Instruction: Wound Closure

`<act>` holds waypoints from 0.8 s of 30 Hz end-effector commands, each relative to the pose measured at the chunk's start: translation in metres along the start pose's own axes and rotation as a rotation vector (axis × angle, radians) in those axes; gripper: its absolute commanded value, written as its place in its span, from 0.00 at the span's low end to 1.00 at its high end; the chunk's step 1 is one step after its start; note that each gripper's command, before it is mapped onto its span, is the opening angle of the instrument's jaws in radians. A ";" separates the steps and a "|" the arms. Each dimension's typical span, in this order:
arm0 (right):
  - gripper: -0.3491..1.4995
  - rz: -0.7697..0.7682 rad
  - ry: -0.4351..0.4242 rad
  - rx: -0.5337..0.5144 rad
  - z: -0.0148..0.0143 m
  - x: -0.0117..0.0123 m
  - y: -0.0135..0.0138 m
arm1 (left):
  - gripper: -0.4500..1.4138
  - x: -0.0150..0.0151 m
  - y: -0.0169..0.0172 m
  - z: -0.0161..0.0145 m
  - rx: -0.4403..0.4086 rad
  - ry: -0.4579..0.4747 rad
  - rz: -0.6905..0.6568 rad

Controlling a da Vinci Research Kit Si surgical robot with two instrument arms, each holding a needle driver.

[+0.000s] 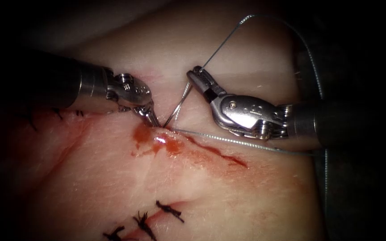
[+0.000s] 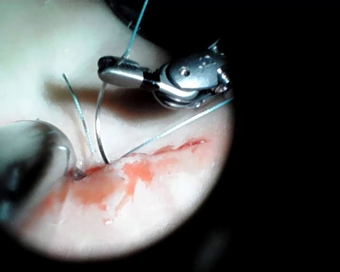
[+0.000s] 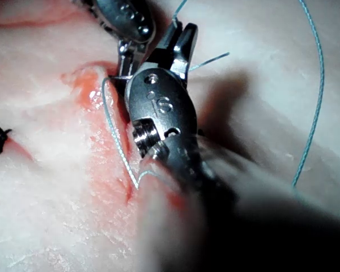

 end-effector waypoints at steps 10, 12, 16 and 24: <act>0.00 -0.297 0.036 0.047 0.0008 -0.0002 0.0004 | 0.16 0.0001 -0.0005 0.0005 -0.001 0.000 0.000; 0.00 -0.333 0.037 0.053 0.0008 -0.0002 0.0004 | 0.16 0.0001 -0.0005 0.0005 -0.001 0.000 0.000; 0.00 -0.356 0.042 0.059 0.0008 -0.0002 0.0005 | 0.16 0.0000 -0.0005 0.0005 -0.001 -0.001 0.000; 0.00 -0.356 0.042 0.063 0.0007 -0.0002 0.0004 | 0.16 0.0000 -0.0005 0.0005 -0.001 -0.001 0.001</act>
